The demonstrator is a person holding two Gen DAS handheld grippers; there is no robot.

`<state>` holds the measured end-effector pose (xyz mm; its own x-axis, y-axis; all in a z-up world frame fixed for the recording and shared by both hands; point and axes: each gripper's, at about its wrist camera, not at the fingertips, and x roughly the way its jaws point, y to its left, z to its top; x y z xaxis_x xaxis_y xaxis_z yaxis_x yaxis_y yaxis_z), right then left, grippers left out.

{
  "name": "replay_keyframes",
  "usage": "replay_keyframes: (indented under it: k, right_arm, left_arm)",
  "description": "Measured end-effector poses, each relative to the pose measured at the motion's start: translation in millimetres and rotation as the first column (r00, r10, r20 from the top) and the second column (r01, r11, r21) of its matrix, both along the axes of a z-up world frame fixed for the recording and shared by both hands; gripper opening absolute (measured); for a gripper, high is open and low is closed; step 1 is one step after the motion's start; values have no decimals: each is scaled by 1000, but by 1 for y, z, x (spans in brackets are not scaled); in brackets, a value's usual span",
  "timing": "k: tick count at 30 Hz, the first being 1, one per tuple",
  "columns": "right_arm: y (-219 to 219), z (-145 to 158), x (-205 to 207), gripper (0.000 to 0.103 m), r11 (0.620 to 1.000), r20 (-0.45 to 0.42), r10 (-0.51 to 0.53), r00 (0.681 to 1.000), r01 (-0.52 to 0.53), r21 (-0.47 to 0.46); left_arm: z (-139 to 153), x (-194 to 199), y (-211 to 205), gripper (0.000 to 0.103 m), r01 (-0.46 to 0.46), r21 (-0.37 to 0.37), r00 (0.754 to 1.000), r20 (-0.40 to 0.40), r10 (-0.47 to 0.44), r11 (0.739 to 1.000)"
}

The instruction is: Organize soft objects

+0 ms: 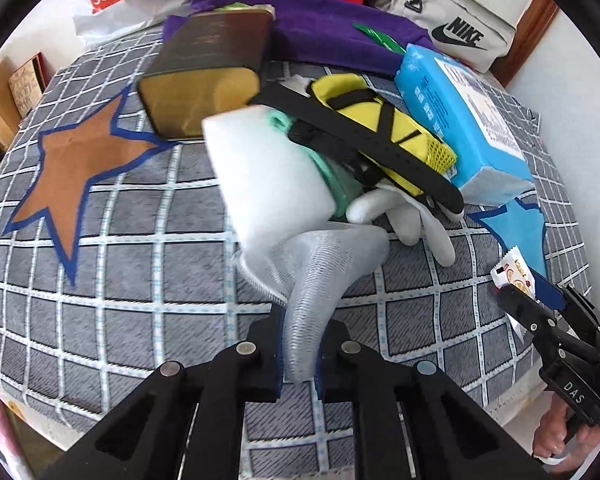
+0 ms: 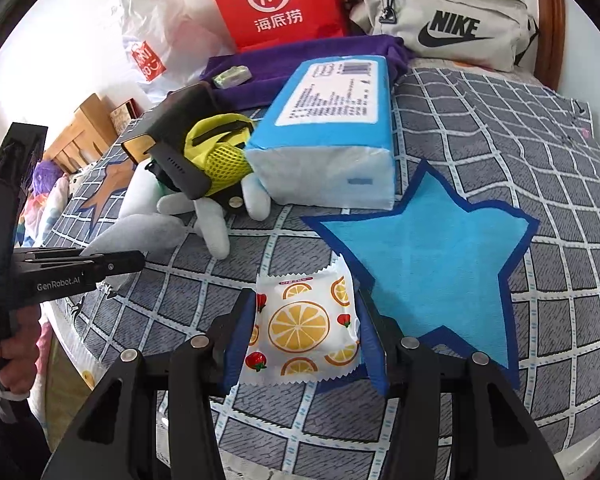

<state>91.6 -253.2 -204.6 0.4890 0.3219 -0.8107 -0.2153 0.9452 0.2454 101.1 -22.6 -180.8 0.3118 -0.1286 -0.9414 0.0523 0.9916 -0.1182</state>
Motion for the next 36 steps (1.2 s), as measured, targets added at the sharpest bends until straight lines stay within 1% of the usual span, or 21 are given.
replay_keyframes:
  k: [2, 12, 15, 19, 26, 29, 36]
  right_arm:
    - [1, 6, -2, 49, 1000, 12, 2, 1000, -2, -3]
    - [5, 34, -3, 49, 1000, 54, 0, 999, 0, -4]
    - [8, 44, -2, 49, 1000, 70, 0, 998, 1, -10]
    - [10, 57, 3, 49, 1000, 91, -8, 996, 9, -8]
    - [19, 78, 23, 49, 1000, 131, -2, 991, 6, -29]
    - [23, 85, 35, 49, 999, 145, -1, 989, 7, -41]
    - [23, 100, 72, 49, 999, 177, -20, 984, 27, -35]
  left_arm:
    - [9, -3, 6, 11, -1, -17, 1000, 13, 1, 1000]
    - [56, -10, 33, 10, -15, -70, 992, 128, 23, 997]
    - [62, -7, 40, 10, -20, -82, 989, 144, 32, 996]
    - [69, 1, 48, 10, -30, -102, 987, 156, 45, 994]
    - [84, 24, 54, 10, -40, -108, 980, 190, 60, 993]
    - [91, 37, 56, 10, -47, -96, 976, 207, 66, 994]
    - [99, 72, 56, 10, -54, -69, 971, 230, 68, 996]
